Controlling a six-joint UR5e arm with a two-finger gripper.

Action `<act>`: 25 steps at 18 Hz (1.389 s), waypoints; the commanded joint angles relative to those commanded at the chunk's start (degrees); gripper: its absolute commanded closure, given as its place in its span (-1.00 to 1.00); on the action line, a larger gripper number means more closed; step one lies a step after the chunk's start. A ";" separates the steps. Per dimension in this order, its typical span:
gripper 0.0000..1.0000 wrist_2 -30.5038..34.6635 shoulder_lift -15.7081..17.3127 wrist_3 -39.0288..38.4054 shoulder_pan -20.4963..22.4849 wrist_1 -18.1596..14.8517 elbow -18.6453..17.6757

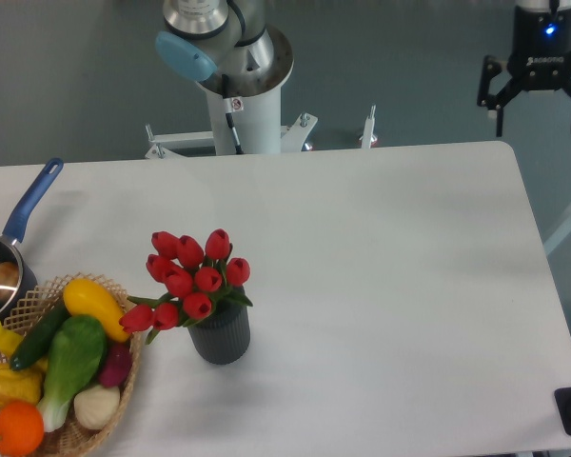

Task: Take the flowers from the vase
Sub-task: 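Move the open gripper into view above the table, then lower the open gripper toward the red tulip stems above the vase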

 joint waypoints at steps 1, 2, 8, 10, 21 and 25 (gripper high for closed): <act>-1.00 -0.18 -0.09 -0.88 0.44 0.17 -0.44; -1.00 -0.70 -0.18 -1.41 0.70 0.18 -0.44; -1.00 -7.30 -0.79 -1.85 0.89 0.26 -2.37; -1.00 -7.12 -0.53 -1.50 0.10 0.70 -4.56; -1.00 -10.19 -4.83 -1.59 -13.87 1.23 -5.98; -1.00 -18.09 -6.76 -0.45 -16.25 1.32 -6.68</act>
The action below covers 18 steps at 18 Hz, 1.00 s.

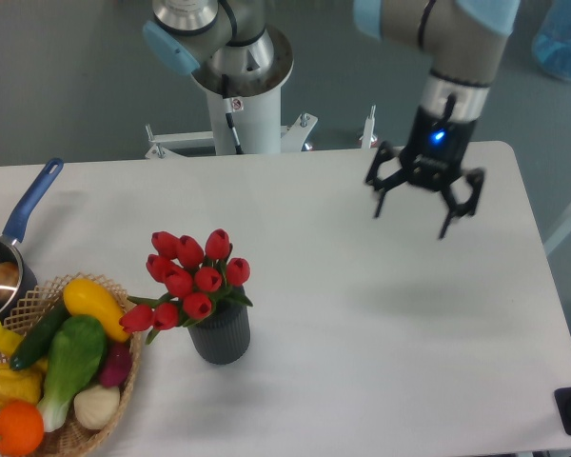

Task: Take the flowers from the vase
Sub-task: 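Lower the open gripper toward the red tulip stems above the vase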

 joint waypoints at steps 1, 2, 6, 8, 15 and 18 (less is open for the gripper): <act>-1.00 -0.45 -0.45 1.92 -0.18 0.00 -0.09; -1.00 -0.80 -0.45 3.77 -0.70 -0.17 -0.18; -1.00 -3.78 -0.54 4.58 -3.86 -0.35 -0.44; -1.00 -7.38 -0.63 5.36 -5.18 -0.18 -0.09; -1.00 -8.10 -0.63 5.72 -9.31 -0.62 -0.53; -1.00 -8.10 -0.63 5.98 -10.20 -0.62 -2.54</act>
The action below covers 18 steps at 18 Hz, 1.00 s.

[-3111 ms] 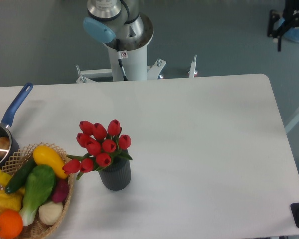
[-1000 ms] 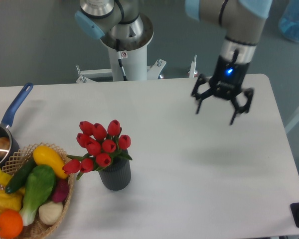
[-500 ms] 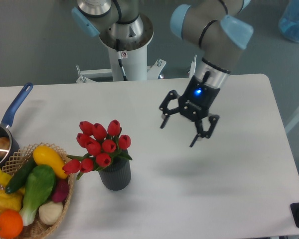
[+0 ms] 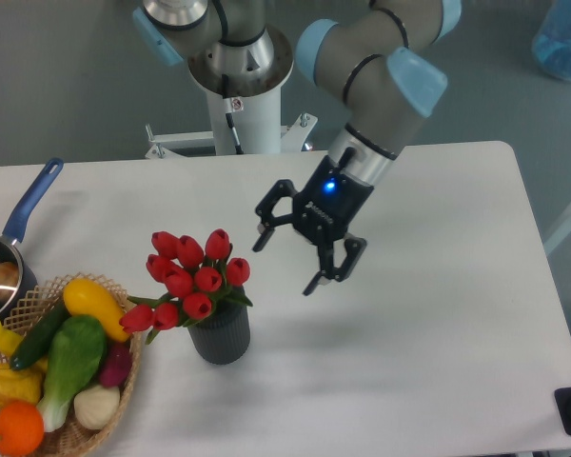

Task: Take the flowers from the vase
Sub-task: 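Lower the open gripper toward the red tulip stems above the vase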

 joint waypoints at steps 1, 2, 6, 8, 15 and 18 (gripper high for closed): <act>-1.00 0.00 0.09 0.18 -0.17 0.00 -0.27; -1.00 -0.09 0.09 0.18 -0.70 0.00 -0.45; -1.00 -0.17 0.62 0.18 -1.06 0.00 -1.59; -1.00 -2.27 0.62 0.09 -1.06 0.00 -1.50; -1.00 -7.29 0.53 -0.26 -1.32 0.18 -2.03; -1.00 -7.38 0.18 0.09 -1.76 0.53 -2.03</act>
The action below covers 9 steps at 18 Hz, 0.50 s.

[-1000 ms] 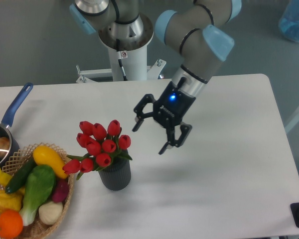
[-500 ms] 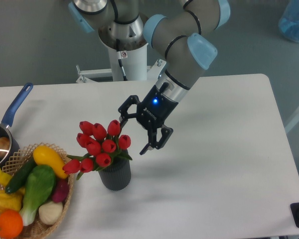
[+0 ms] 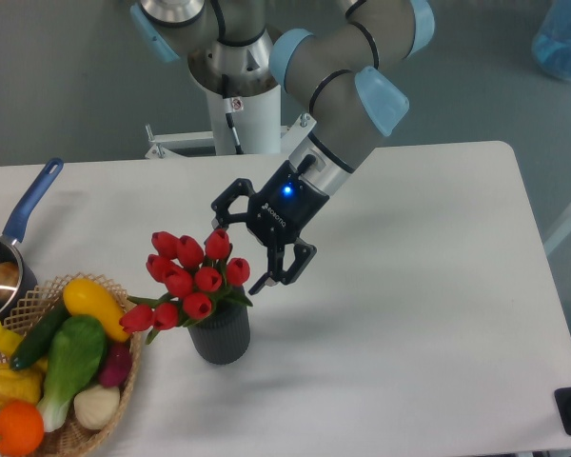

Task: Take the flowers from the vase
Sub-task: 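Lower the open gripper toward the red tulip stems above the vase, then position the gripper fingers around the tulip stems below the blooms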

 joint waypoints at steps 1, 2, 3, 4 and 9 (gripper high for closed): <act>-1.00 0.09 -0.09 0.00 -0.18 0.09 0.09; -1.00 0.09 -0.18 0.00 -0.27 0.09 0.00; -1.00 0.09 -0.26 0.09 -0.27 0.09 0.00; -1.00 0.09 -0.79 0.09 -0.27 0.18 0.17; -1.00 0.09 -1.06 0.09 -0.18 0.18 0.44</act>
